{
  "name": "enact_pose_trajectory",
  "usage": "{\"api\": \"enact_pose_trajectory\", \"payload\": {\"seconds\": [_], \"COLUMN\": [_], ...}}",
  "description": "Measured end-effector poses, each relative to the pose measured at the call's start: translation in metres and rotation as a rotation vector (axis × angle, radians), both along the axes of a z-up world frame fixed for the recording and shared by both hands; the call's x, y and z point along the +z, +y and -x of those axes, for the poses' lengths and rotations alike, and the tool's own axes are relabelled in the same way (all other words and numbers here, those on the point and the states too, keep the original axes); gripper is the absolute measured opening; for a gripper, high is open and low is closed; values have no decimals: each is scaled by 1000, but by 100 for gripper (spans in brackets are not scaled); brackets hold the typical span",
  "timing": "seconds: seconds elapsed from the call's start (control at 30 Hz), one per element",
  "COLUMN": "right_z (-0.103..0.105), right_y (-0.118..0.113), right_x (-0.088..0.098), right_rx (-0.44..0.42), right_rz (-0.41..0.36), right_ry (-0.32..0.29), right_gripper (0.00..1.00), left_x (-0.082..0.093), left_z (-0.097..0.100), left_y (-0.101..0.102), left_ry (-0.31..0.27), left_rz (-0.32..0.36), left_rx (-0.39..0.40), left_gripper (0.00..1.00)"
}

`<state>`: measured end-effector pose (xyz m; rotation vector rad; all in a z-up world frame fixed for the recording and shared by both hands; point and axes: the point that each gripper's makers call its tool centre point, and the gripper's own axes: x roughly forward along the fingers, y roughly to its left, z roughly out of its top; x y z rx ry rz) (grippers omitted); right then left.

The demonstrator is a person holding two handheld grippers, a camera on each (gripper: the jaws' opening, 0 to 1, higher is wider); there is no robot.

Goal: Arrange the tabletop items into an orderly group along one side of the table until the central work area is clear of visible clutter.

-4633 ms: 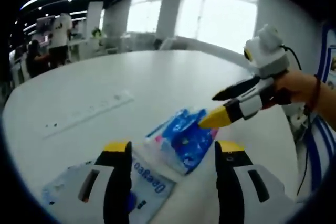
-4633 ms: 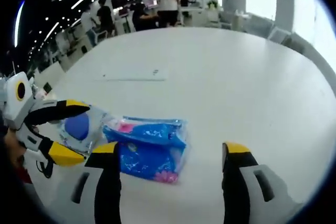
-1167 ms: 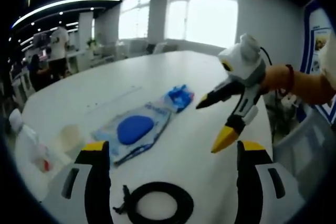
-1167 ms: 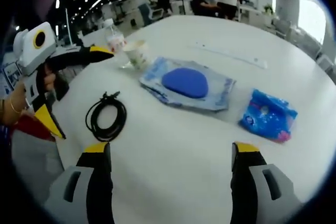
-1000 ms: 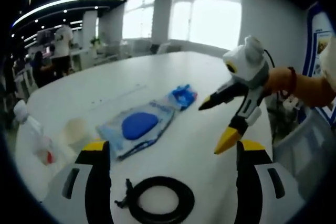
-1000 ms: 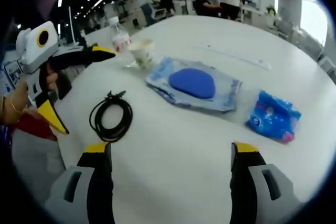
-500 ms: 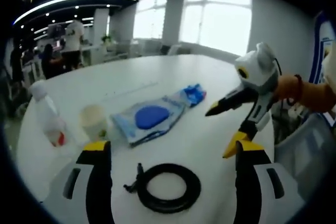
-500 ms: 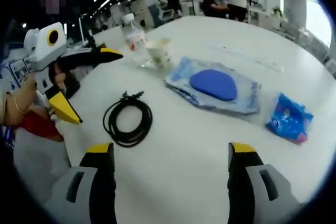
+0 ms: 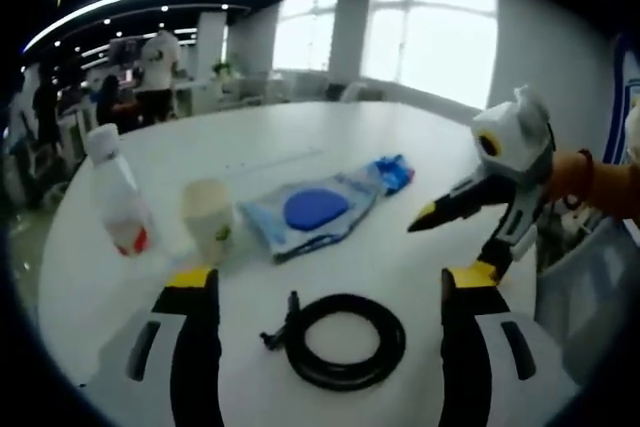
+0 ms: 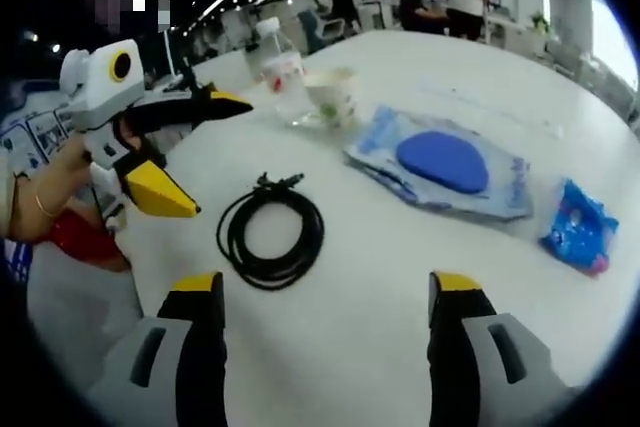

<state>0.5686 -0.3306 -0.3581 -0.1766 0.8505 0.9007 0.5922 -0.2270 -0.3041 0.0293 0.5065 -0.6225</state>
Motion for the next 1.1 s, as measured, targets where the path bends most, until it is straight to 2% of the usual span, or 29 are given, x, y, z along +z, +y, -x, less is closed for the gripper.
{"api": "enact_pose_trajectory", "payload": {"seconds": [0.2,0.4,0.63,0.7,0.97,1.1], "right_z": [3,0,1,0,-2,-2], "right_y": [10,20,32,34,44,44], "right_x": [-3,-5,-15,-18,-24,-28], "right_rx": [-5,-18,-10,-14,-37,-56], "right_rz": [-20,-46,-30,-21,-44,-27], "right_ry": [13,9,-8,-16,-1,4], "right_gripper": [80,76,67,65,58,56], "left_x": [-11,-29,-44,-49,-65,-72], "left_z": [-1,-2,-2,-2,-3,-3], "left_y": [6,16,24,25,27,26], "left_ry": [16,36,56,70,111,123], "left_rz": [-6,-72,-88,-103,-134,-143], "left_rx": [22,31,51,50,65,73], "left_gripper": [83,75,70,65,57,52]}}
